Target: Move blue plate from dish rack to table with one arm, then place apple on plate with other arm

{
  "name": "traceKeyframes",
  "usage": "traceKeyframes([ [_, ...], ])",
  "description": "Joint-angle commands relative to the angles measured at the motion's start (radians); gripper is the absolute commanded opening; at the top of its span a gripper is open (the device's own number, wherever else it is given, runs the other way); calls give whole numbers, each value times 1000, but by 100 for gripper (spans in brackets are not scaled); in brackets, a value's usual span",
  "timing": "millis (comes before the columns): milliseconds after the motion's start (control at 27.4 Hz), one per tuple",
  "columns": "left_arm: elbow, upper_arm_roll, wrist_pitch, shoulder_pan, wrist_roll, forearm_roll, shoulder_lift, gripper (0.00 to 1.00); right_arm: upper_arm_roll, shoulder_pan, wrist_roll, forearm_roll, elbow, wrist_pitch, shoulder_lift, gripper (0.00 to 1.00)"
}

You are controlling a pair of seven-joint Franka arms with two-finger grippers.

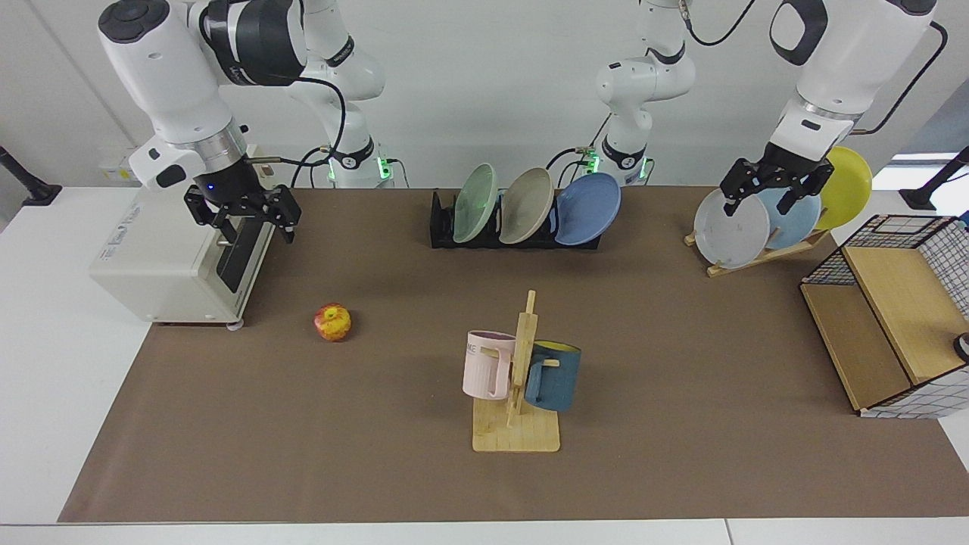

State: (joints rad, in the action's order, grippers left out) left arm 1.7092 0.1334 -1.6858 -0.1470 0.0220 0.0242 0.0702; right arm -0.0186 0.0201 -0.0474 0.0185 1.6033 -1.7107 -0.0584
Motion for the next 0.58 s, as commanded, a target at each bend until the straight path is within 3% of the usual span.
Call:
traceKeyframes([
  [0,12,6,18,-5,-2,-6,11,100,9,-11,-19,1,29,-27,23,100],
  [547,18,6,-12,1,-17,-4,11,100,9,-9,-20,1,29,-27,23,100],
])
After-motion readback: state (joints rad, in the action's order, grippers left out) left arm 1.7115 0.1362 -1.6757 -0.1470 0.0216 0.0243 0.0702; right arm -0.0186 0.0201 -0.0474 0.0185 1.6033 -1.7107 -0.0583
